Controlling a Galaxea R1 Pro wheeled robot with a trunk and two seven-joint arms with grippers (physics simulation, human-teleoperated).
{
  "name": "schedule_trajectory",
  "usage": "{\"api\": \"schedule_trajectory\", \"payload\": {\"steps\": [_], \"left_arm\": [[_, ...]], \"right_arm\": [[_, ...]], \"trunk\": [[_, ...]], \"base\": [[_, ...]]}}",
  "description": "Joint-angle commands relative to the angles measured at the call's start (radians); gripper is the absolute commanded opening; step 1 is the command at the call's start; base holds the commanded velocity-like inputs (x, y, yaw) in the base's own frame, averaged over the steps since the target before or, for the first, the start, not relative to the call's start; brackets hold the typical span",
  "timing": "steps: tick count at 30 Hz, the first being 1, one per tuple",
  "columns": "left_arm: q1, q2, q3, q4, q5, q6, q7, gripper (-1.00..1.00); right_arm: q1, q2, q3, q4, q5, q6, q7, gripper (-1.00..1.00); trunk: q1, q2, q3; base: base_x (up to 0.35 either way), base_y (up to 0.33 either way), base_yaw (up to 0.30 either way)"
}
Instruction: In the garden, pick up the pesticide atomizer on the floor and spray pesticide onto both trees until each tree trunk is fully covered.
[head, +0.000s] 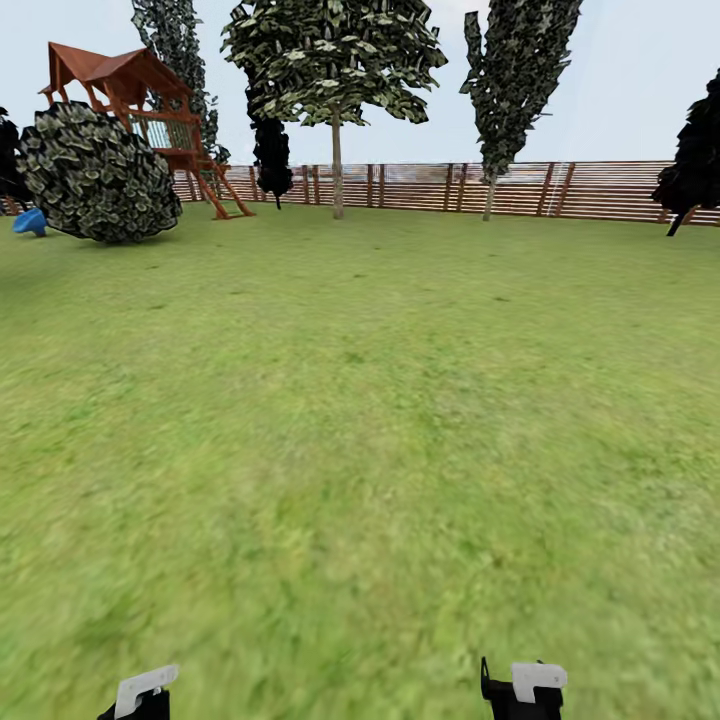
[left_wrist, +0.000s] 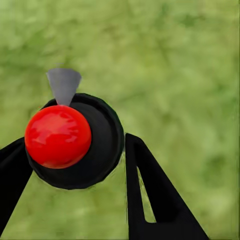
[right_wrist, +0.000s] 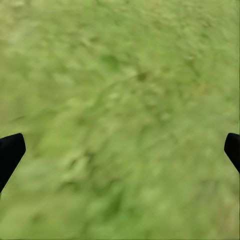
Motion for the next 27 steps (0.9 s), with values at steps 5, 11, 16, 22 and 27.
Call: {"api": "schedule_trajectory", "payload": {"steps": [5,11,16,22,27], "left_arm": [[0.0,0.0,-0.008,0.0,0.005,-0.004,0.003,-1.0],[0.0,0.0,-0.009,0.0,0.005,-0.004,0.003,-1.0],[0.0,0.0,-0.009,0.0,0.005,-0.003,0.003,-1.0],[0.0,0.0,-0.009,0.001,0.005,-0.002,0.003,-1.0],[0.0,0.0,-0.009,0.001,0.005,-0.003,0.003,-1.0]], "right_arm": [[-0.001,0.0,0.008,0.001,-0.001,0.0,-0.008,1.0],[-0.001,0.0,0.008,0.002,-0.001,0.0,-0.006,1.0],[-0.001,0.001,0.008,0.002,-0.001,0.0,-0.006,1.0],[-0.001,0.001,0.008,0.002,-0.001,0.0,-0.006,1.0],[-0.001,0.001,0.008,0.002,-0.001,0.0,-0.006,1.0]], "trunk": [[0.0,0.0,-0.001],[0.0,0.0,-0.001],[0.0,0.0,-0.001],[0.0,0.0,-0.003],[0.0,0.0,-0.01]], "base": [[0.34,0.0,0.0],[0.34,0.0,0.0],[0.34,0.0,0.0],[0.34,0.0,0.039],[0.34,0.0,0.09]]}}
